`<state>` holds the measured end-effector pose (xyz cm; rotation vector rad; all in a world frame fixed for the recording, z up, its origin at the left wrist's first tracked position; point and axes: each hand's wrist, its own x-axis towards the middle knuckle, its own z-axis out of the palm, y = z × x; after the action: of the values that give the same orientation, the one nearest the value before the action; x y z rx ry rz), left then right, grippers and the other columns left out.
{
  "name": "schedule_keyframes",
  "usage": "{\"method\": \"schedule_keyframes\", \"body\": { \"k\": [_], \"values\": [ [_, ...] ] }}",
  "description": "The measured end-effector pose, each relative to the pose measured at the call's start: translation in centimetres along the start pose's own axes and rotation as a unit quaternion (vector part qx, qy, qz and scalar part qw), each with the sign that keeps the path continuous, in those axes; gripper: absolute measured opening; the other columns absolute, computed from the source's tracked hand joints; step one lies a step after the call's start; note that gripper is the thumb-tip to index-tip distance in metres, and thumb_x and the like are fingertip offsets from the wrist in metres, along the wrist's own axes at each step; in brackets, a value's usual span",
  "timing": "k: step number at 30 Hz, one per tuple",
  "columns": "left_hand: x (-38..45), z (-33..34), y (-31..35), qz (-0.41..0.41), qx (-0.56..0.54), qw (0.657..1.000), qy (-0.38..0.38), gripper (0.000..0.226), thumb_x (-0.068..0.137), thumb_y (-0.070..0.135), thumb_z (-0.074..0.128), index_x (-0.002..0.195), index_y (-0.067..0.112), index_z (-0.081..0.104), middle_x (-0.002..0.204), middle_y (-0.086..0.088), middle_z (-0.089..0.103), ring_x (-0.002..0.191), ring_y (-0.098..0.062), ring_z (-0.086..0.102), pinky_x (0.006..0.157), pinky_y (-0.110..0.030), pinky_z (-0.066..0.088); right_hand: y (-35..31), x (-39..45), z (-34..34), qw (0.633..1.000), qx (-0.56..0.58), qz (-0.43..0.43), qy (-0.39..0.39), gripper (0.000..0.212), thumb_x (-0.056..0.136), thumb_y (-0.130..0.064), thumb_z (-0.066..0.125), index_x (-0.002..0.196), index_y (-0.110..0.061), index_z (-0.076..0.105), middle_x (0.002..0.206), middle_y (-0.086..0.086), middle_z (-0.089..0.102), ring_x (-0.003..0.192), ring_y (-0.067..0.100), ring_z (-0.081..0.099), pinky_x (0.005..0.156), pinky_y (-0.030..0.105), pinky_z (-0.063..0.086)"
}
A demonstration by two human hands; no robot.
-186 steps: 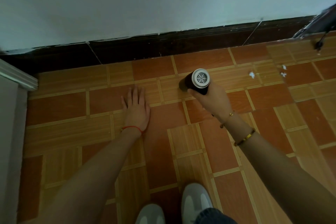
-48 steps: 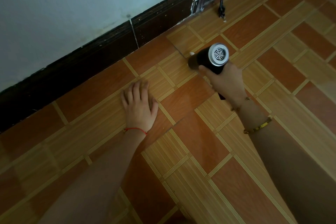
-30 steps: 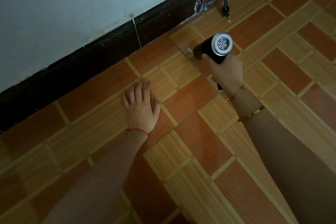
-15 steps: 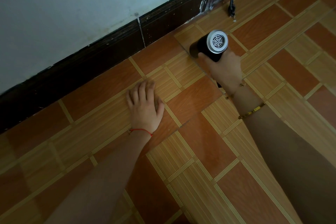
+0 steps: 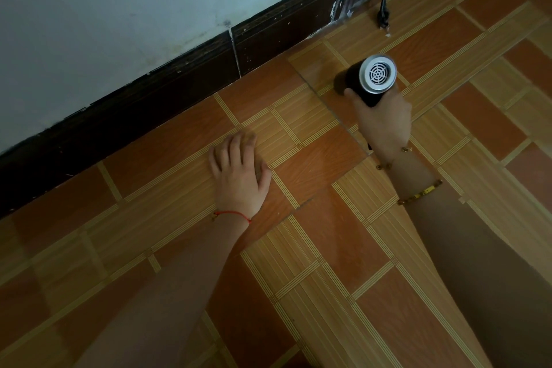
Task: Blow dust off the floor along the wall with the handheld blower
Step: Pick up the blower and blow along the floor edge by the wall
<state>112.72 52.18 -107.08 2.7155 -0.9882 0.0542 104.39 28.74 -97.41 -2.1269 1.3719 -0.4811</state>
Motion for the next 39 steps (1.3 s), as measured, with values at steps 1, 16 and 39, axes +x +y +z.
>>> {"method": "schedule_keyframes", "body": {
  "k": [1,16,39],
  "values": [
    [0.0,0.0,0.1,-0.001,0.0,1.0,-0.001,0.056,0.093,0.041,0.042,0.143,0.016,0.045,0.147,-0.011,0.046,0.137,-0.031,0.038,0.114,-0.059,0.025,0.1,-0.1,-0.1,1.0,0.008,0.005,0.006,0.072,0.082,-0.053,0.066,0.138,-0.011,0.046,0.119,0.004,0.066,0.108,0.021,0.063,0.073,0.026,0.046],
    [-0.1,0.1,0.1,-0.001,-0.012,1.0,-0.002,0.056,0.092,0.039,0.044,0.143,0.015,0.045,0.146,-0.012,0.045,0.138,-0.032,0.037,0.115,-0.061,0.024,2.1,-1.1,-3.1,0.998,-0.007,0.015,-0.066,0.071,0.069,-0.069,0.059,0.108,-0.01,0.059,0.085,0.005,0.07,0.071,0.024,0.07,0.06,0.035,0.058],
    [-0.3,-0.3,0.3,0.007,-0.005,1.0,-0.009,0.056,0.094,0.038,0.039,0.143,0.012,0.044,0.145,-0.016,0.045,0.136,-0.037,0.038,0.113,-0.062,0.026,4.1,-6.3,-5.3,0.989,-0.065,-0.036,-0.126,0.054,0.08,-0.058,0.065,0.113,-0.016,0.054,0.08,-0.005,0.064,0.072,0.017,0.065,0.059,0.03,0.052]
  ]
}}
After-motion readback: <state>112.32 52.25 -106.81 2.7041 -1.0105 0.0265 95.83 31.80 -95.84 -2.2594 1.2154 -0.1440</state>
